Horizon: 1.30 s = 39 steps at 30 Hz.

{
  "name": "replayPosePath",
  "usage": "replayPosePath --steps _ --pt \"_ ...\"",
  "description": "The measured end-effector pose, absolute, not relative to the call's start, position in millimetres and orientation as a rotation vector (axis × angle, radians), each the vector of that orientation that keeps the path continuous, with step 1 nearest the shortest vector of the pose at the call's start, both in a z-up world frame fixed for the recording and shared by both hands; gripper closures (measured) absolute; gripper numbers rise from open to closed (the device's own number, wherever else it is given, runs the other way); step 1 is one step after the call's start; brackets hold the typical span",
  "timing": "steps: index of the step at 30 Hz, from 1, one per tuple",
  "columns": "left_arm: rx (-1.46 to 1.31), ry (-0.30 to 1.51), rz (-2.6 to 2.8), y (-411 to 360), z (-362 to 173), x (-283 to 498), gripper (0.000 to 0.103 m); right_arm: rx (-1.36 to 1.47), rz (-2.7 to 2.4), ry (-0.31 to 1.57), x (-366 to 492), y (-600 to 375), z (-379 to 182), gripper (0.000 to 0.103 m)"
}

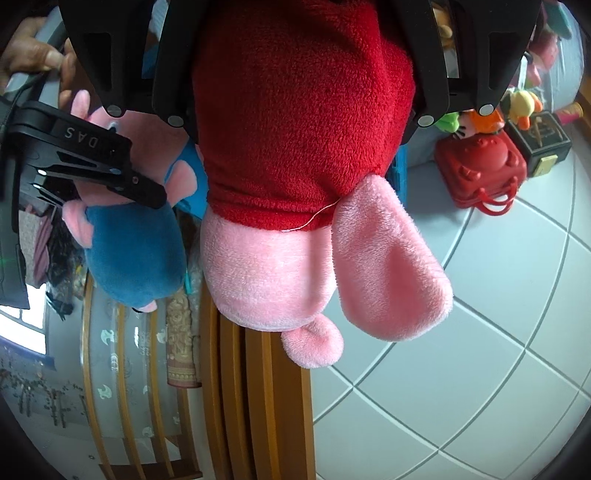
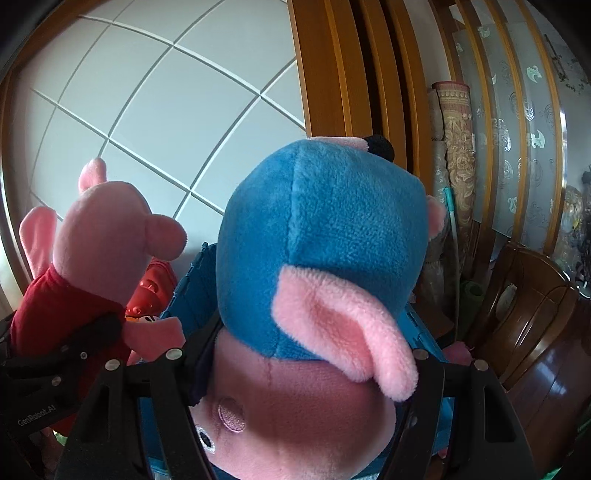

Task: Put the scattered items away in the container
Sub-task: 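Lift both pigs and carry them over the blue crate, releasing them inside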

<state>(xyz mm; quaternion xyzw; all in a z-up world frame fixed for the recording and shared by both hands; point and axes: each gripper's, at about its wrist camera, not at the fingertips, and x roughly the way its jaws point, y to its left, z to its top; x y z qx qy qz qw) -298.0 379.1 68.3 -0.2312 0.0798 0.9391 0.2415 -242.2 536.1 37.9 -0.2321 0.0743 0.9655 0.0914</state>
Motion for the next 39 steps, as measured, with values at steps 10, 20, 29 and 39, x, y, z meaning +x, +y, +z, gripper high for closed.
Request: replayPosePath --steps 10,20,29,39 --pt "-0.733 0.237 2.57 407.4 47.9 -334.0 0.026 -0.791 2.846 0.268 -292.4 568.4 16.2 0.031" --pt "-0.643 0.237 2.621 413.0 64.2 -332.1 0.001 -0.871 2.789 0.37 -312.5 597.3 11.2 0.026" --pt "-0.64 0.242 2.628 410.6 61.8 -324.2 0.001 -0.805 2.793 0.308 -303.0 598.4 25.5 0.022" --pt "-0.648 0.23 2.652 390.4 50.8 -309.7 0.001 -0.779 2.819 0.278 -285.7 585.9 30.7 0.022"
